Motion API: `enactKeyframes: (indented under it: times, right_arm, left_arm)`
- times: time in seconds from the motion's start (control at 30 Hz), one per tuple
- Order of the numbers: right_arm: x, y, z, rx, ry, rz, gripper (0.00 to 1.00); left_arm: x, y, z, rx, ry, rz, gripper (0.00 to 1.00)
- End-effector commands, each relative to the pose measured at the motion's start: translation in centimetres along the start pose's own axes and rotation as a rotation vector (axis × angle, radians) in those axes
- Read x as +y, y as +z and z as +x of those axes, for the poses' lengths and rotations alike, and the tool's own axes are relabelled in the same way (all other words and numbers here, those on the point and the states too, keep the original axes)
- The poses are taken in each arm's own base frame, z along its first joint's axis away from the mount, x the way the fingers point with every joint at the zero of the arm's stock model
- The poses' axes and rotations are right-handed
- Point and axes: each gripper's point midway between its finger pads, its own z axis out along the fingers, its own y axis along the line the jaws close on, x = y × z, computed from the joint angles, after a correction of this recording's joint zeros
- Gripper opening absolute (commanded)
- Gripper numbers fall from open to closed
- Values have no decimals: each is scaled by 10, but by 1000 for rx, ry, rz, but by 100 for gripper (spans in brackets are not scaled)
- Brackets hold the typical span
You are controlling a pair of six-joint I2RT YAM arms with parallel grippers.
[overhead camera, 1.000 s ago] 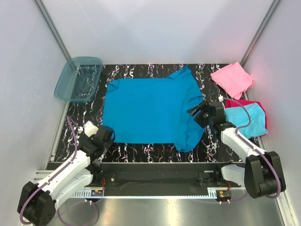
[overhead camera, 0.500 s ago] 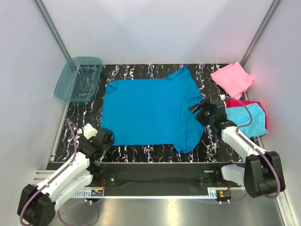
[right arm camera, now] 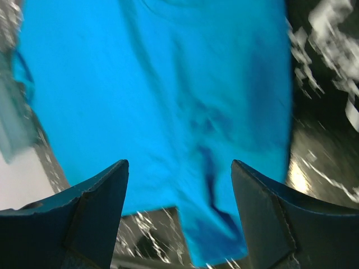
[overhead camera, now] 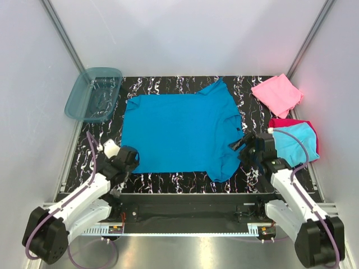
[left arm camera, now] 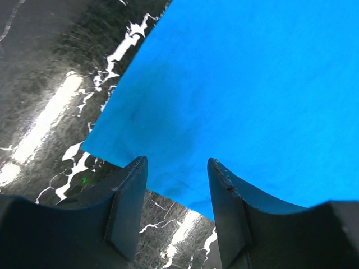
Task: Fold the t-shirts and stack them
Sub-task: Flatten the tshirt out
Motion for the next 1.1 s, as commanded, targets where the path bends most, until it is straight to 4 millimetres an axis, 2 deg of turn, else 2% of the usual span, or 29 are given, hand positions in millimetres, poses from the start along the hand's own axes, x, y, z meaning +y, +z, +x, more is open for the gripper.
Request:
enactKeyframes:
  times: [0.0,0.17,0.4,0.53,0.8,0.97,1.07]
  right_arm:
    - [-36,-14,39,131,22,75,81]
    - [-49,-31,65,203,58,60,80]
    - [-45,-39,85,310,88,35,78]
    - [-47,-41,86,315,88,54,78]
    - [-65,-56,78,300,29,205,79]
    - [-71,-46,87,333,49,197,79]
    - [-69,-40,85,314,72,187,78]
  left_arm:
    - [-28,0,-7,-9,5,88,52]
    - [-31,4,-5,-3,20,97,51]
    - [-39,2,-11,-18,28,109,50]
    - [-40,1,-13,-23,27,112,50]
    - [-46,-4,-20,-39,17,133,50]
    - [-51,-5,-21,-35,11,144,49]
    - [-50,-5,-22,-39,16,145,49]
